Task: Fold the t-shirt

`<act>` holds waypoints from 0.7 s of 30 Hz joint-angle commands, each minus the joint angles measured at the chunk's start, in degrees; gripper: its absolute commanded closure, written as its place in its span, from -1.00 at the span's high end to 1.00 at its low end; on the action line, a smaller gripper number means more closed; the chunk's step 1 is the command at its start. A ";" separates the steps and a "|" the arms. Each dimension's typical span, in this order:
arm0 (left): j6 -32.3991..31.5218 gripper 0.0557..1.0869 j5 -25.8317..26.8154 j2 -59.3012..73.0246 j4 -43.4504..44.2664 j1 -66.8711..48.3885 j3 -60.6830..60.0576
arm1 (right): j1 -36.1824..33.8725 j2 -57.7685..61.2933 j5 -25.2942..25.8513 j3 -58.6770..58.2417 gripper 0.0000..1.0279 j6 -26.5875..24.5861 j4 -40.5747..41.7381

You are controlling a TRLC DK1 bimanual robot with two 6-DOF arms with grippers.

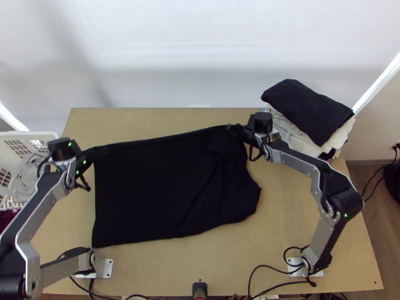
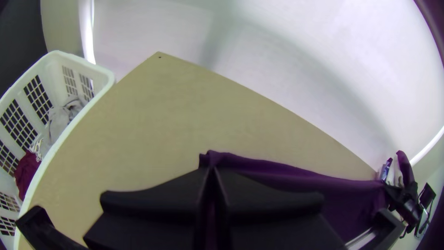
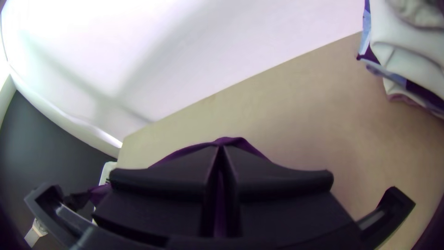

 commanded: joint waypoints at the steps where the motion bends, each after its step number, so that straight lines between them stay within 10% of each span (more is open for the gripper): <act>1: -2.16 -0.93 -0.89 4.37 1.11 -0.57 3.90 | -2.04 3.02 1.48 4.11 -0.94 1.04 1.02; 6: -2.25 -0.93 -0.89 5.16 1.11 -2.24 4.95 | -2.91 1.09 1.66 3.50 0.46 0.33 0.58; 16: -2.25 -0.93 -0.89 2.61 0.84 -3.38 3.28 | -3.44 -11.66 1.31 -6.17 0.46 -6.61 -5.22; 21: -2.34 -0.93 -0.89 1.82 0.76 -3.64 3.37 | -3.35 -15.61 1.31 -12.06 -0.37 -8.28 -5.92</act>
